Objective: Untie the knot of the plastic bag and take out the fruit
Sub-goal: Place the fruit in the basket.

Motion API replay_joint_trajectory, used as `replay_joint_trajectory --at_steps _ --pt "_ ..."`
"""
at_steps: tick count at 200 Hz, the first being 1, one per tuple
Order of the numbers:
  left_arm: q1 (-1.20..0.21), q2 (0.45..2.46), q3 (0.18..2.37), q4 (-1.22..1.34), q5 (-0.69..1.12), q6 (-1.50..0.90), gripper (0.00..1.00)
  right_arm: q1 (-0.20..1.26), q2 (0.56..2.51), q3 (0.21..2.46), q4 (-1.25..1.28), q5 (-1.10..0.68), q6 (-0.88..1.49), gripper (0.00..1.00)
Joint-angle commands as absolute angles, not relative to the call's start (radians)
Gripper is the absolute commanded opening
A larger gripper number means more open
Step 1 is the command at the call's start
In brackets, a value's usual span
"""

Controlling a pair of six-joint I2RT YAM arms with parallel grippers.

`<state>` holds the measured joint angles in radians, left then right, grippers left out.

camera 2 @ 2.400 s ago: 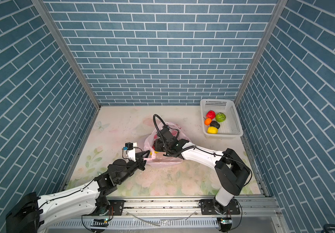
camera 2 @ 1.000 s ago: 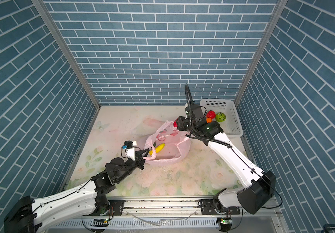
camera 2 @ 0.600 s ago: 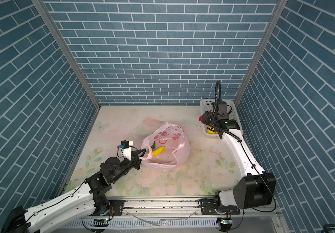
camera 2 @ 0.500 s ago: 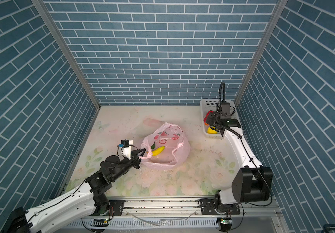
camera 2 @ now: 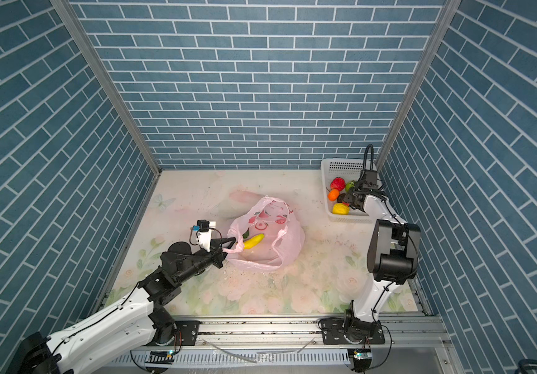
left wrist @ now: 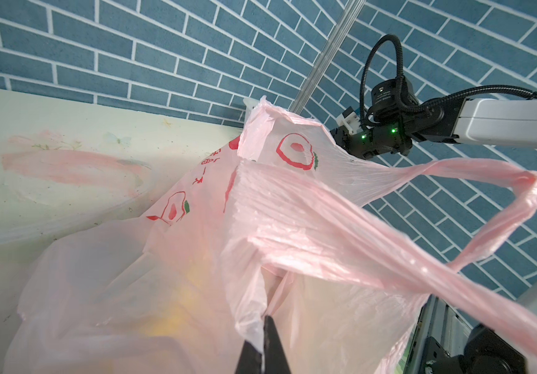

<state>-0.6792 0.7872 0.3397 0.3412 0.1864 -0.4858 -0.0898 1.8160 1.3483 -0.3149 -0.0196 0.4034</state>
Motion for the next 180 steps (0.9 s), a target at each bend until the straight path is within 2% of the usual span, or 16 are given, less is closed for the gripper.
replay_joint_trajectory --at_steps 1,24,71,138,180 --pt "-0.672 0.767 0.357 0.343 0.206 -0.486 0.04 -0.092 1.826 1.397 -0.347 -0.002 0.356 0.72" --pt "-0.672 0.771 0.356 0.348 0.213 -0.493 0.04 -0.091 1.810 1.388 -0.365 0.008 0.362 0.77" --pt "-0.673 0.763 0.351 0.358 0.201 -0.497 0.04 -0.049 1.669 1.389 -0.459 -0.079 0.369 0.78" --pt "-0.672 0.778 0.351 0.404 0.192 -0.502 0.04 0.138 1.497 1.513 -0.724 -0.169 0.355 0.79" --pt "-0.672 0.780 0.351 0.410 0.188 -0.502 0.04 0.255 1.454 1.600 -0.799 -0.327 0.367 0.79"
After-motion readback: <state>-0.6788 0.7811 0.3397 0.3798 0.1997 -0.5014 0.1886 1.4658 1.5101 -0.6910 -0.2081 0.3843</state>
